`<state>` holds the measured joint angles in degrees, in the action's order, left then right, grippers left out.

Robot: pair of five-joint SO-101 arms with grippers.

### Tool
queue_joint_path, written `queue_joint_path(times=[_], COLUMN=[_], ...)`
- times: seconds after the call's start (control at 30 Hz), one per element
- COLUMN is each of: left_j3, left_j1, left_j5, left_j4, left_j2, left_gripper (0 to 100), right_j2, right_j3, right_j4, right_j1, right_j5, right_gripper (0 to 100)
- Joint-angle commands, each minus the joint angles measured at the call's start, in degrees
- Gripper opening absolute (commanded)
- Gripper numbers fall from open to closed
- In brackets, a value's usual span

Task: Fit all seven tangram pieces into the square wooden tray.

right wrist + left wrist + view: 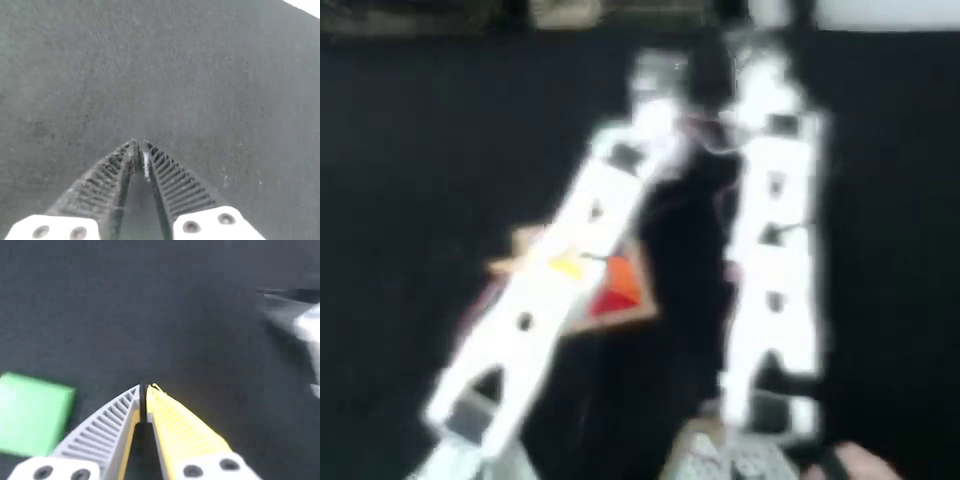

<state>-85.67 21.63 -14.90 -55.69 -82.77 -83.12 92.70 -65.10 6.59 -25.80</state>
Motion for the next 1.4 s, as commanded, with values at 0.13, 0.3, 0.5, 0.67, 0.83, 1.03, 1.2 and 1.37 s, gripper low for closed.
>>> queue_joint_path(times=[0.13,0.3,0.5,0.67,0.83,1.03,1.2,1.37], left_j3=[-8.2,-9.3,-9.2,-9.2,-9.3,-9.5,-9.5,-9.8], left_j1=[-3.5,-6.4,-5.2,-6.5,-6.5,-4.4,-0.8,4.1], left_j5=[-13.8,-12.7,-16.1,-13.3,-13.3,-13.4,-7.0,4.5], left_j4=[-13.2,-18.6,-12.4,-12.7,-13.7,-13.1,-11.9,-20.3], left_j2=[-1.1,-1.3,-1.3,-1.3,-1.3,-0.7,-0.7,7.6], left_gripper=[3,3,3,3,3,3,3,3], right_j2=[1.2,1.2,1.2,1.2,1.2,1.2,1.2,1.2], right_j3=[3.1,3.1,3.1,3.1,3.1,3.1,3.1,3.1], right_j4=[0.5,0.5,0.4,0.4,0.4,0.4,0.4,0.5], right_j1=[0.8,0.6,0.4,0.5,0.4,0.4,0.4,0.4], right_j5=[0.1,0.1,0.1,0.1,0.1,0.1,0.1,0.1], right_gripper=[1.1,1.1,1.1,1.1,1.1,1.1,1.1,1.1])
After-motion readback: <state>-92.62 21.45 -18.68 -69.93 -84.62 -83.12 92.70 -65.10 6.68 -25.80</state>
